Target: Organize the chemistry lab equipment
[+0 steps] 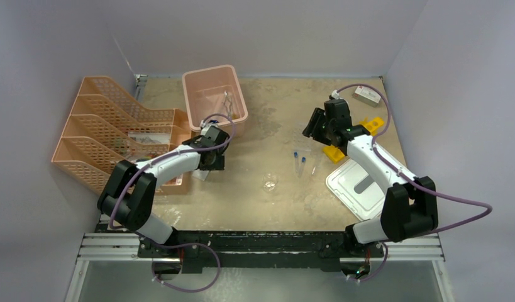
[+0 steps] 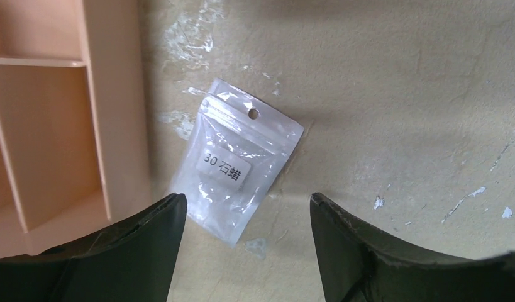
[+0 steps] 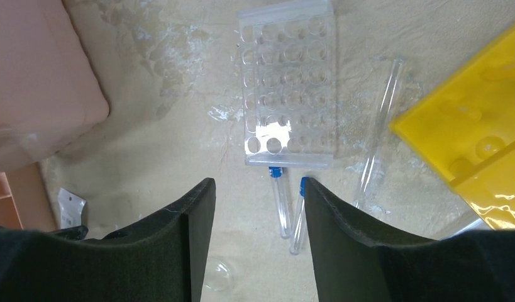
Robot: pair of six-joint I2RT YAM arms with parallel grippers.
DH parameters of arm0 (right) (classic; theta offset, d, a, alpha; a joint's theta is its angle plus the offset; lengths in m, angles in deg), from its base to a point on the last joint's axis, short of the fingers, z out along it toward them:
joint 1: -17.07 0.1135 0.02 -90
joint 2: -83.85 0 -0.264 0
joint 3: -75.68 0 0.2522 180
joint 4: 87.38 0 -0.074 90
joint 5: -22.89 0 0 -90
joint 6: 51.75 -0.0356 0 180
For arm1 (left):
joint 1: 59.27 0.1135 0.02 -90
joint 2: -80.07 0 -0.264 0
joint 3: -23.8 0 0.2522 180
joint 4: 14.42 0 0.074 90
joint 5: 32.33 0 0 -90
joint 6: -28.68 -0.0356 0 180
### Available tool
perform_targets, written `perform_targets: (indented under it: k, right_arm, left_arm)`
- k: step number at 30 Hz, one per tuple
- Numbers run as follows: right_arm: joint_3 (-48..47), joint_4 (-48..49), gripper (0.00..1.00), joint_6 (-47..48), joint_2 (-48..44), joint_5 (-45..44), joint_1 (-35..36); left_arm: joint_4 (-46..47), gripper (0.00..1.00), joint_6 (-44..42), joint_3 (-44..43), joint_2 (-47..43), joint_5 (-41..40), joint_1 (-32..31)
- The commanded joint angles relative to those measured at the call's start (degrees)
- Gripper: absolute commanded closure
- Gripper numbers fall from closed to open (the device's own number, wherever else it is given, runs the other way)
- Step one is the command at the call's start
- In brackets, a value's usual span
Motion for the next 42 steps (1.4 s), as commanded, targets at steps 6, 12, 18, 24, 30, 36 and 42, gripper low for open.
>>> perform_targets:
  k: [6,12,18,24,30,36,42]
  right_arm:
    - [-1.96,0.09,0.44,0.57,-0.11,1.81,-0.3]
    - [-1.48,-0.28,0.44,0.82,-1.34,1.93,-0.26]
    - [0.2,-0.1,0.44,1.09,-3.38,2.09,-0.24]
    - [1.3,-0.45,0.44,1.31,-3.73,3.33,-0.3]
    - [4.09,1.52,0.44,0.97,-5.51,3.33,-0.25]
    - [4.57,1.22,0.44,1.51,-5.77,4.22,-0.3]
    - [4.64,1.05,0.44,2.23,-6.42,3.71,-0.26]
  left_arm:
    - [3.44,0.24,0.43,3.15,-2.84,3.43,1.19]
    - [4.41,0.26,1.02,4.11,-3.37,9.76,1.37]
    - [5.08,0.38,2.01,4.59,-2.64,15.45,1.37]
    - [6.95,0.48,2.39,4.44,-3.1,26.55,1.29]
    - [0.51,0.41,0.19,-0.69,-6.46,15.33,1.37]
    - [-2.43,0.17,-8.97,-4.78,-4.66,5.57,1.41]
    - [-1.18,0.04,-13.04,-5.68,-0.94,3.35,1.78]
